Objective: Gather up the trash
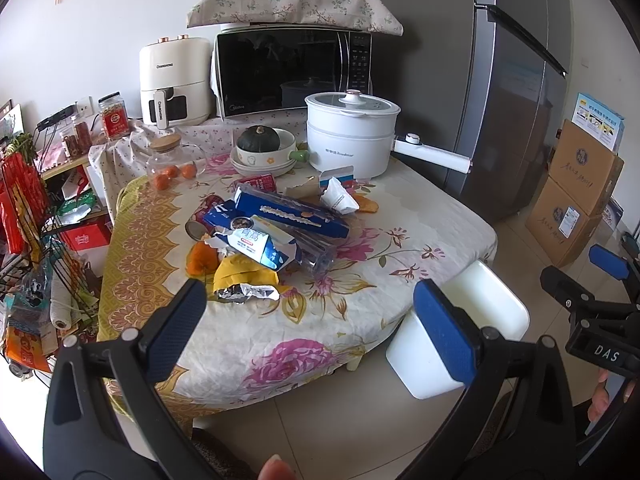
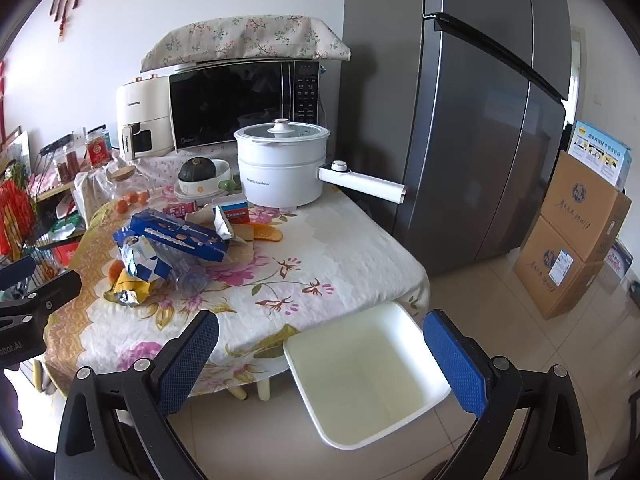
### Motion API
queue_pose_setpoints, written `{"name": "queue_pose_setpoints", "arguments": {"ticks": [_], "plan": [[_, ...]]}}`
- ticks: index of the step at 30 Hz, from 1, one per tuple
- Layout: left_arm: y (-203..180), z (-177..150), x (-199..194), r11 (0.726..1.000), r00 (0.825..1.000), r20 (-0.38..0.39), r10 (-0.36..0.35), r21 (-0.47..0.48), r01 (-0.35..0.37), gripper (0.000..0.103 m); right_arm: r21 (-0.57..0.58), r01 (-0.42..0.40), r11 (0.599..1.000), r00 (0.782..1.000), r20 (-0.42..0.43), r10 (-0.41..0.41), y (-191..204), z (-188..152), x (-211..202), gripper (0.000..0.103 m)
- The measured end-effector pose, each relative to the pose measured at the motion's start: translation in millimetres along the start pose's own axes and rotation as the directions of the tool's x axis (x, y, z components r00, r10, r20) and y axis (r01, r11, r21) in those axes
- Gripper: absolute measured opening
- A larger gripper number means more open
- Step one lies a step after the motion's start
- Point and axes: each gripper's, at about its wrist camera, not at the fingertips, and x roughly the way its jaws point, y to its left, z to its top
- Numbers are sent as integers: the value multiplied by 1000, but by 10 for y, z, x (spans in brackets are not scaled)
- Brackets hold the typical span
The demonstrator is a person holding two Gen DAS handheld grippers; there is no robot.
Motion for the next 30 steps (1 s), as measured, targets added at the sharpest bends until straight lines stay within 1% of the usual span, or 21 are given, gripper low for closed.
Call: {"name": "queue_pose_setpoints", "arguments": {"ticks": [5,10,12,14,16,18,20,21,23,24,25,27,29,30], "plan": [[2,17,25,1000,1000,-8,7,3,-7,103,5,1,1000,1000,-4,-1,-6,9,15,103],[21,34,97,1000,999,-31,13,-1,-13,103,6,-7,1000,999,-47,7,-26,87,93,103],[56,47,159,1000,999,-54,-4,-13,3,103,8,-9,1000,999,-52,10,-34,132,116,103],[128,76,241,998,995,-84,-45,-44,41,103,6,-24,1000,998,-55,24,-37,192,145,103],[209,102,309,996,992,-106,-64,-75,56,103,-6,-35,999,996,-78,35,-25,274,208,103],[291,136,355,993,992,-102,-77,-97,67,103,-16,-43,999,995,-93,42,-6,364,283,103],[384,208,400,989,991,-72,-113,-105,105,103,-31,-49,998,993,-107,45,22,447,374,103],[421,246,437,989,991,-66,-114,-107,106,103,-40,-60,997,991,-122,54,45,492,439,103],[509,315,573,988,989,-105,-106,-126,92,103,-51,-79,996,985,-155,70,93,556,563,103],[552,337,664,984,983,-139,-120,-145,99,103,-57,-92,994,982,-170,81,119,579,634,103],[606,350,778,978,972,-186,-146,-174,114,103,-60,-106,993,978,-188,93,146,596,714,103],[674,345,968,969,955,-243,-168,-218,115,103,-50,-133,990,968,-219,119,182,584,862,103],[727,326,1120,970,952,-271,-142,-230,79,103,-29,-155,988,956,-257,142,190,524,1009,103],[754,320,1206,970,951,-280,-132,-236,65,103,-23,-167,986,943,-296,153,198,472,1109,103]]}}
